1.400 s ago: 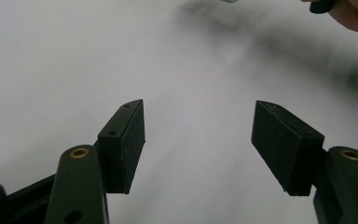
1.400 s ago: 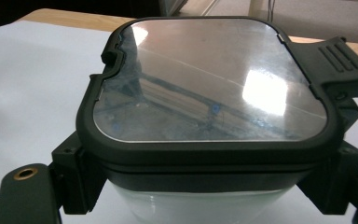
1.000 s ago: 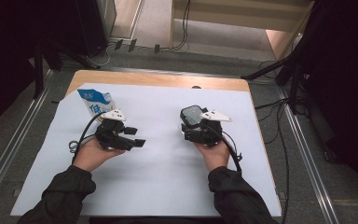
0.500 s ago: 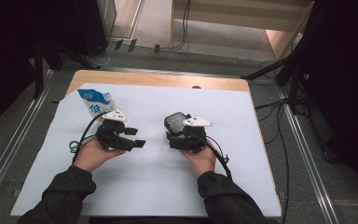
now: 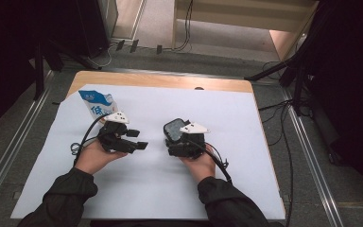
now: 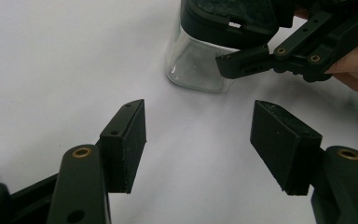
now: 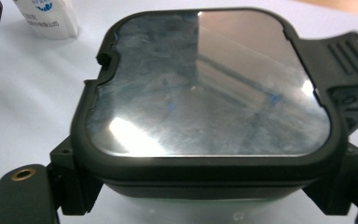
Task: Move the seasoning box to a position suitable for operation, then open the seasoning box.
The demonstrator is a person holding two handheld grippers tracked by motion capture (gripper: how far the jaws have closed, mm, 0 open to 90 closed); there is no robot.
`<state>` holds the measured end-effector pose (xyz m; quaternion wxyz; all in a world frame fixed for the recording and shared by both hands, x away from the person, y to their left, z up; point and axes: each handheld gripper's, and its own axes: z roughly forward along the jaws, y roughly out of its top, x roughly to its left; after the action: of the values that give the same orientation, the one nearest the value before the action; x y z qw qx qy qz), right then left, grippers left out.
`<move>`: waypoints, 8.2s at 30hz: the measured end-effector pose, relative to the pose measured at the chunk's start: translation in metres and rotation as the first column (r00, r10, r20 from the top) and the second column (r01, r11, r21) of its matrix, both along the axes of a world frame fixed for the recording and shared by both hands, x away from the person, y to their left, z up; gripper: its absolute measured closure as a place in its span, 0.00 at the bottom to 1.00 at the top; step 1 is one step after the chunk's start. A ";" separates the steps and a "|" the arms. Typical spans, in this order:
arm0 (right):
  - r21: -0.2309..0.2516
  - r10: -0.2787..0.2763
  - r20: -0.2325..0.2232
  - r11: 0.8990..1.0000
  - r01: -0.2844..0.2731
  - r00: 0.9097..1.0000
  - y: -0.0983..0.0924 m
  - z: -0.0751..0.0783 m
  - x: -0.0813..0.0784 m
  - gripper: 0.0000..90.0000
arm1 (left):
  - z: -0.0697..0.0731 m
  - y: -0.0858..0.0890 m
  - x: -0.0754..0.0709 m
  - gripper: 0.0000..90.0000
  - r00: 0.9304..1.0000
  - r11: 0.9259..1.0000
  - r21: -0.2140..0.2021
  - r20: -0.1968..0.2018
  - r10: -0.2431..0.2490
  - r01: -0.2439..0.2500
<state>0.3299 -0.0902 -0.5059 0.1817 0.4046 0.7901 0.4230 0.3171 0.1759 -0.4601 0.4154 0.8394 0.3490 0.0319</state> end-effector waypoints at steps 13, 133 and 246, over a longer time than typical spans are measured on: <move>0.016 0.059 -0.053 0.998 -0.058 0.997 -0.017 0.019 -0.012 0.14 | -0.003 -0.002 0.002 0.43 1.000 1.000 0.000 -0.008 -0.002 0.002; 0.093 0.138 -0.172 0.988 -0.124 0.975 -0.067 0.029 -0.005 1.00 | -0.008 -0.016 0.038 0.60 0.994 0.988 -0.104 0.014 -0.110 0.111; 0.105 0.107 -0.223 0.991 -0.085 0.969 -0.072 0.020 0.012 1.00 | 0.005 -0.044 0.044 0.40 0.939 0.943 -0.046 0.123 -0.322 0.329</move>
<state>0.3415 -0.1620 -0.4861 0.0499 0.4198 0.8035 0.4191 0.3608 0.1316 -0.4553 0.4614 0.8683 0.1820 -0.0008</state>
